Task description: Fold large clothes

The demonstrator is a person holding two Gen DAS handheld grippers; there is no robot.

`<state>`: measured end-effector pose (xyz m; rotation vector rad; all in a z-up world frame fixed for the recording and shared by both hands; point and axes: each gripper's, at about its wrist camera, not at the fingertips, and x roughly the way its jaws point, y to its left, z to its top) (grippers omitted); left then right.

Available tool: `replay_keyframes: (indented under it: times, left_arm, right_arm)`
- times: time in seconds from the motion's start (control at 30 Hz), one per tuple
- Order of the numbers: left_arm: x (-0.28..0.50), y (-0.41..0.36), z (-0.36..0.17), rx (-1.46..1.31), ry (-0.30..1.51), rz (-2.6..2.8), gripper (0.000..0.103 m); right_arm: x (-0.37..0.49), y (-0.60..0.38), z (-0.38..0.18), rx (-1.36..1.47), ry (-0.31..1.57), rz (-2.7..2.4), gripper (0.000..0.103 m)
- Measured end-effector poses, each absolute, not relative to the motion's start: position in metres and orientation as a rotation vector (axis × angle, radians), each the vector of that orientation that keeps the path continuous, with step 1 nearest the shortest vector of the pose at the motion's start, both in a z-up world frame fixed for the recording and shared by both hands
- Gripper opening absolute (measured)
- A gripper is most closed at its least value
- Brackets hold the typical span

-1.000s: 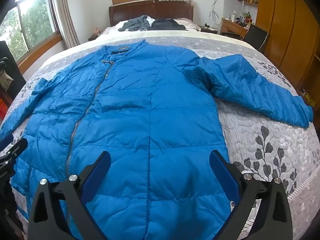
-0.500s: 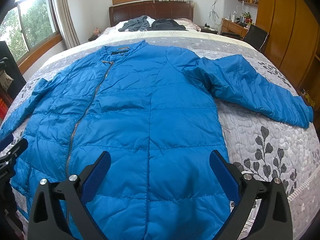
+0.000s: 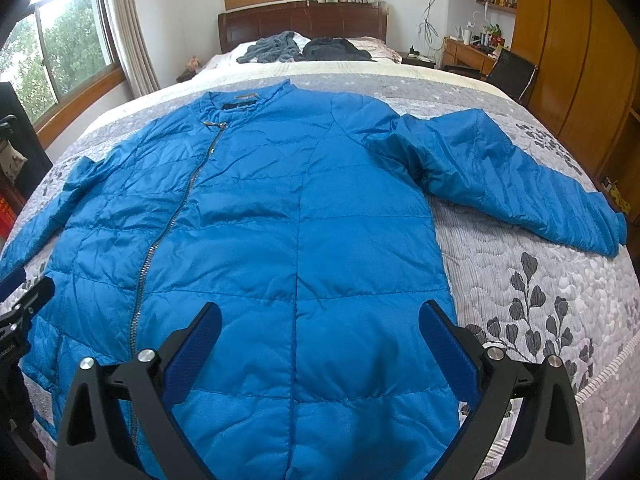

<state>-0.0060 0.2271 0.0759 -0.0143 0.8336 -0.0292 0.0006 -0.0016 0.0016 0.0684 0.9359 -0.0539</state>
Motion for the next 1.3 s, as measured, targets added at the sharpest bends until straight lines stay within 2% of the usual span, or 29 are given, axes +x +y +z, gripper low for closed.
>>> replay_keyframes:
  times: [1.3]
  left_arm:
    - [-0.0087,0.2264,0.0744,-0.002,0.844,-0.023,0.100]
  right_arm:
    - [-0.0003,-0.0008,0.0029,0.067,0.930,-0.052,0.099]
